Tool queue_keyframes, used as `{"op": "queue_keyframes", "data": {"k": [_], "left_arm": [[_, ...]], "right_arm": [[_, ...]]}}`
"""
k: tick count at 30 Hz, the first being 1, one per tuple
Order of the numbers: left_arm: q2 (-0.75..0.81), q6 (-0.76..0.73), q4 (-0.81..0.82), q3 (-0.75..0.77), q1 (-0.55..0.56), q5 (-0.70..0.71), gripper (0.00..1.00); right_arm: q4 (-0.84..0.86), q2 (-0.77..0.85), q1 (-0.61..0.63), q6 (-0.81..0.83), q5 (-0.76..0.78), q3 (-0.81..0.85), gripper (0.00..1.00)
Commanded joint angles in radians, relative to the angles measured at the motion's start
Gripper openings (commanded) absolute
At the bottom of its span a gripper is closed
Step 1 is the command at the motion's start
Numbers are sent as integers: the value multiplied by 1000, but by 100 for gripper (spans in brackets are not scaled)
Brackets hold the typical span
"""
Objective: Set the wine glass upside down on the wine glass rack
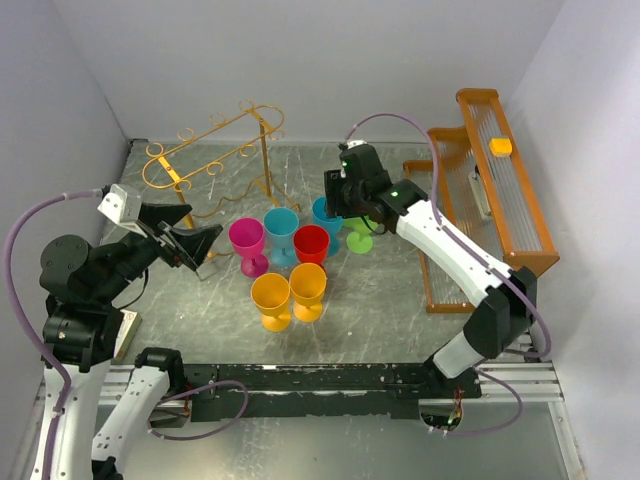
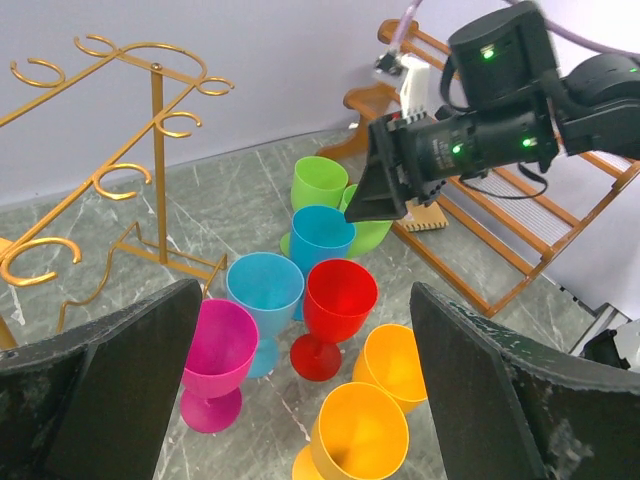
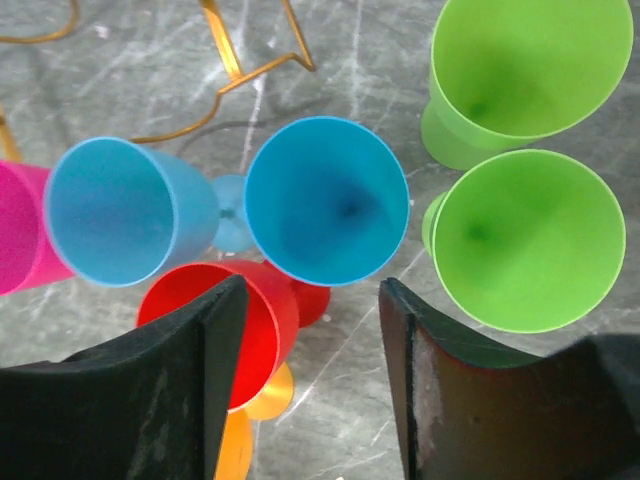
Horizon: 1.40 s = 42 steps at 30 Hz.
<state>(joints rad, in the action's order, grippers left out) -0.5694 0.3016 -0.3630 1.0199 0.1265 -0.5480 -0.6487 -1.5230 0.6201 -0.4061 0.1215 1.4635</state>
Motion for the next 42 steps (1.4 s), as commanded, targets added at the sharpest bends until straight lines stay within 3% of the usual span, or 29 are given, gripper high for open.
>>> {"op": "queue_keyframes", "data": {"k": [1,11,19,25,32,42], "left_arm": [[6,10,34,4,5,-8,98],[2,23,21,18,5,3,98],[-7,1,19,46,5,10,98],[-26,15,16,66,5,20,96],[-62,32,-62,161,5,74,94],[-125,148,-93,225,5,60,91]], "right_arm": [[-36,-73,28,19,111,58,54],[-6,-215,92,16,109,150,52],[-13,-265,101,50,127,150,28],[-26,-314,114,120,133,180,20],[-32,-339,129,189,178,212,0],[145,-179,227,254,308,131,0]]}}
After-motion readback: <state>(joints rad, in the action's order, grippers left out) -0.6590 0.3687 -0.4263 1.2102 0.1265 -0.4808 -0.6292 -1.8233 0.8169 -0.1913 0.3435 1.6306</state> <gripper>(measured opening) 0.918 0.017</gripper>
